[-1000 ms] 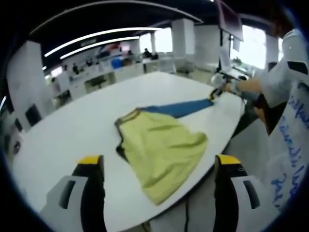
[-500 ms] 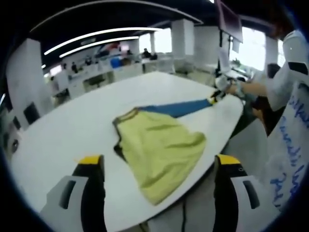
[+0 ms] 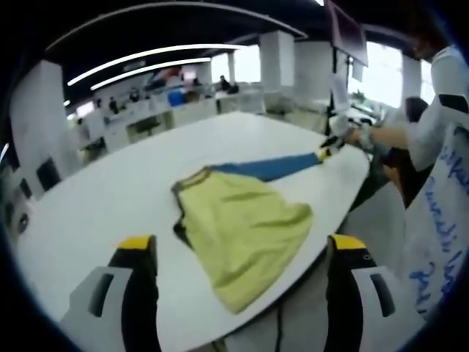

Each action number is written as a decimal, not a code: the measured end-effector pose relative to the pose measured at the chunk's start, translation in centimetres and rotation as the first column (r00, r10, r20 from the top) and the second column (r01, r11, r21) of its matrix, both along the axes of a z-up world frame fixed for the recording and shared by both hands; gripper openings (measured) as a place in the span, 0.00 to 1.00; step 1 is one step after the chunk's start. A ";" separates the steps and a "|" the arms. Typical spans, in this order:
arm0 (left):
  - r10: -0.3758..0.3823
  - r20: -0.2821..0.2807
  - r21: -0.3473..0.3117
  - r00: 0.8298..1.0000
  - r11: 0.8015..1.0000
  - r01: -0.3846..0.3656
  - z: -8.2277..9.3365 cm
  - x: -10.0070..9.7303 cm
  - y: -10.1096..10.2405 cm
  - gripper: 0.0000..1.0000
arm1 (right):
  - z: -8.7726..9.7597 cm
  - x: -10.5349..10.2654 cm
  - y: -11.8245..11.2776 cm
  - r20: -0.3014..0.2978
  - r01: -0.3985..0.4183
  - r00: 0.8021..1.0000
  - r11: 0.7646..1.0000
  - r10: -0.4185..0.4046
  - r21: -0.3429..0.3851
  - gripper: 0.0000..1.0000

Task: Fold the garment on the visible template until the final outline fits inside the template.

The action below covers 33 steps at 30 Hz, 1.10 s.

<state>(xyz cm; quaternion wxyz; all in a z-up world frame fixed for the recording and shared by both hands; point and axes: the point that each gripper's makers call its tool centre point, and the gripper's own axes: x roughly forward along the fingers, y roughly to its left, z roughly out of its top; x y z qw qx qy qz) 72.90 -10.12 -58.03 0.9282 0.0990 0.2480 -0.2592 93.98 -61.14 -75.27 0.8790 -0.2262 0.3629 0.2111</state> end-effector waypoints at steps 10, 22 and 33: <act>0.008 0.013 0.010 1.000 1.000 -0.008 0.5 -0.4 0.5 0.91 | 1.8 -0.8 4.0 0.052 -0.065 0.997 0.994 0.061 0.089 0.58; 0.016 0.025 0.013 1.000 1.000 -0.016 0.9 -0.7 0.9 0.91 | 5.3 -3.4 10.0 0.126 -0.191 0.977 0.968 0.171 0.166 0.79; 0.025 0.033 0.003 0.999 1.000 -0.025 0.8 -1.3 1.2 0.91 | 9.1 -7.0 15.5 0.188 -0.285 0.951 0.932 0.246 0.225 0.90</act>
